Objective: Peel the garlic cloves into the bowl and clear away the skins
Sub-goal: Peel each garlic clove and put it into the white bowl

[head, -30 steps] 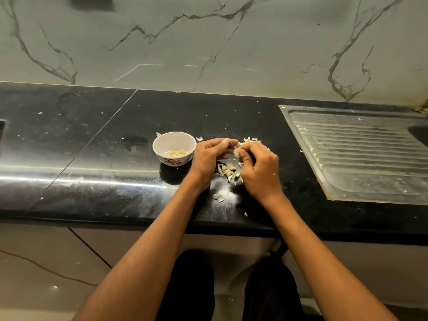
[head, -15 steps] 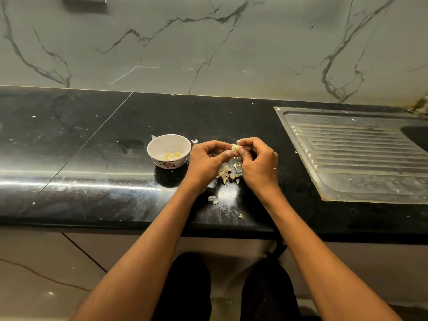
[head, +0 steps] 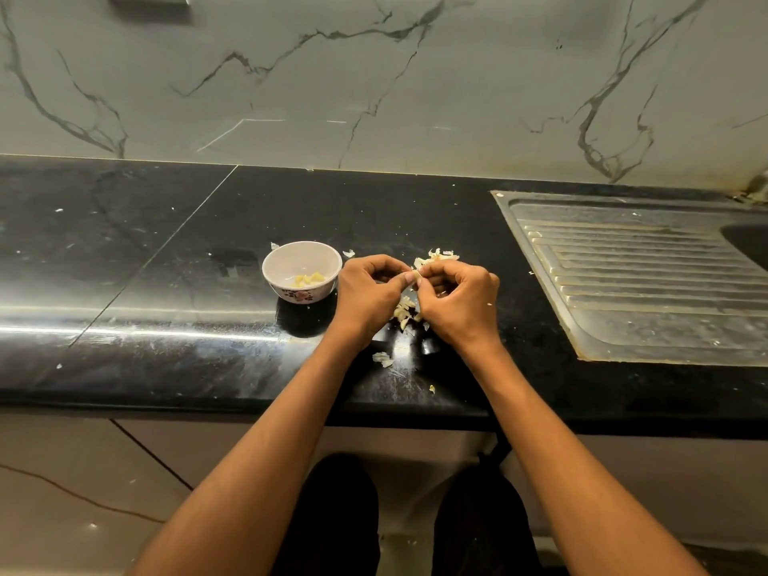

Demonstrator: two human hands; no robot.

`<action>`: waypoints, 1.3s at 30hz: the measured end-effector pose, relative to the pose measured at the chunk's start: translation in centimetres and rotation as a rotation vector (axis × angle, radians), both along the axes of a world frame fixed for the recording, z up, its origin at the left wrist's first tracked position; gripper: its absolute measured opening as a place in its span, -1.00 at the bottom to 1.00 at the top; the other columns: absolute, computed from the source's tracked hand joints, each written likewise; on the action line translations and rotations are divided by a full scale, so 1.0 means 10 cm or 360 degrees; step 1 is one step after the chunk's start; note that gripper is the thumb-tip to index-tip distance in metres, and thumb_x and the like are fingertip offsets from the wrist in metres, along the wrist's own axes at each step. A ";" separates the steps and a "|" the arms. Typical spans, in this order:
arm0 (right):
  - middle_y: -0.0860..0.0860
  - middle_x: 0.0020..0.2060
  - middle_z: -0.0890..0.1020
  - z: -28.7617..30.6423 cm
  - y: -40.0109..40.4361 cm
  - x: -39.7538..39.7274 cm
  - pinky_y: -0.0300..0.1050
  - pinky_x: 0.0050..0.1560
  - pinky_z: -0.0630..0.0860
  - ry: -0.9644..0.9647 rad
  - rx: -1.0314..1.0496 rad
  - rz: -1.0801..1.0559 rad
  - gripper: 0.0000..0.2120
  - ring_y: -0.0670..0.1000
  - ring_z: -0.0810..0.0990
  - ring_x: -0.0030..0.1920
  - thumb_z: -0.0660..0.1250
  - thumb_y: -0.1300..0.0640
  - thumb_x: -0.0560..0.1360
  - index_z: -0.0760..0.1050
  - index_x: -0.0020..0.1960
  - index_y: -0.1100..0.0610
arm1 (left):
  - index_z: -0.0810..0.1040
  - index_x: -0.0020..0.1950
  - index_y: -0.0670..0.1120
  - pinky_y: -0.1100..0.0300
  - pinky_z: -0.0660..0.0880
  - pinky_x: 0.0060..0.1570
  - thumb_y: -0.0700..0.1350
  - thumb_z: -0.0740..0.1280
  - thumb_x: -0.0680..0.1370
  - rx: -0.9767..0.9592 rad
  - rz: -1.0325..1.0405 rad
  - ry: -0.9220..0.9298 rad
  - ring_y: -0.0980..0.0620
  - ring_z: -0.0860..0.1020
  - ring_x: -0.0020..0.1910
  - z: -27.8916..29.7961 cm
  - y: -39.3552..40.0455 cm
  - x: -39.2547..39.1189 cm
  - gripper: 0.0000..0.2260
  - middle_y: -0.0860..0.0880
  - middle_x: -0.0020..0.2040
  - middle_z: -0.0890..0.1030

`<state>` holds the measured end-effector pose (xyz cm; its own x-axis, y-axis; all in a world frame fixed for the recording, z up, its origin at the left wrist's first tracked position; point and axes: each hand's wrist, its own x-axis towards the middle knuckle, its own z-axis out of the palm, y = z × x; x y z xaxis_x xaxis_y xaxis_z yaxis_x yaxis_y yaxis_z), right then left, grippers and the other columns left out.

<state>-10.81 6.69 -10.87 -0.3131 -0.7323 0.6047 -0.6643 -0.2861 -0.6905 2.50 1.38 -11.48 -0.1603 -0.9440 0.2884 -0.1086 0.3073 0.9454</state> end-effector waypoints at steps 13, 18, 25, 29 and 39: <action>-0.11 -0.31 0.73 0.00 0.00 -0.03 -0.15 -0.21 0.68 -0.0338 0.0149 0.0066 -0.86 -0.14 0.71 -0.31 0.56 0.27 0.41 0.73 -0.19 0.04 | 0.72 -0.10 -0.17 0.24 0.61 -0.08 -0.27 0.53 0.48 -0.0009 -0.0031 -0.0003 0.14 0.66 -0.20 0.01 0.01 0.00 -0.96 -0.06 -0.17 0.73; -0.10 -0.30 0.73 0.00 0.00 -0.04 -0.13 -0.19 0.70 -0.0358 0.0140 0.0061 -0.84 -0.14 0.72 -0.30 0.56 0.28 0.39 0.72 -0.20 0.03 | 0.72 -0.10 -0.16 0.26 0.60 -0.13 -0.27 0.54 0.47 -0.0049 -0.0033 -0.0040 0.15 0.65 -0.22 0.01 0.02 -0.01 -0.95 -0.02 -0.19 0.73; -0.08 -0.30 0.73 -0.01 -0.01 -0.05 -0.09 -0.21 0.71 -0.0326 0.0108 0.0063 -0.91 -0.11 0.72 -0.31 0.57 0.27 0.38 0.73 -0.18 0.10 | 0.72 -0.15 -0.12 0.37 0.52 -0.21 -0.23 0.55 0.47 -0.0102 0.0018 -0.0109 0.24 0.60 -0.28 0.03 0.03 -0.04 -0.95 0.05 -0.24 0.70; -0.08 -0.33 0.72 -0.03 -0.03 -0.06 -0.13 -0.25 0.68 -0.0306 0.0069 0.0028 -0.94 -0.12 0.70 -0.34 0.58 0.23 0.39 0.73 -0.21 0.12 | 0.71 -0.19 -0.09 0.38 0.48 -0.28 -0.24 0.55 0.47 -0.0082 0.0040 -0.0123 0.28 0.56 -0.36 0.02 0.03 -0.06 -0.91 0.05 -0.29 0.69; -0.05 -0.28 0.74 -0.06 -0.08 -0.08 -0.17 -0.23 0.65 -0.0356 0.0095 0.0092 -0.96 -0.10 0.70 -0.31 0.57 0.24 0.41 0.73 -0.15 0.15 | 0.71 -0.15 -0.13 0.32 0.55 -0.20 -0.24 0.53 0.49 -0.0047 0.0063 -0.0064 0.21 0.61 -0.29 0.04 0.00 -0.07 -0.95 -0.01 -0.24 0.71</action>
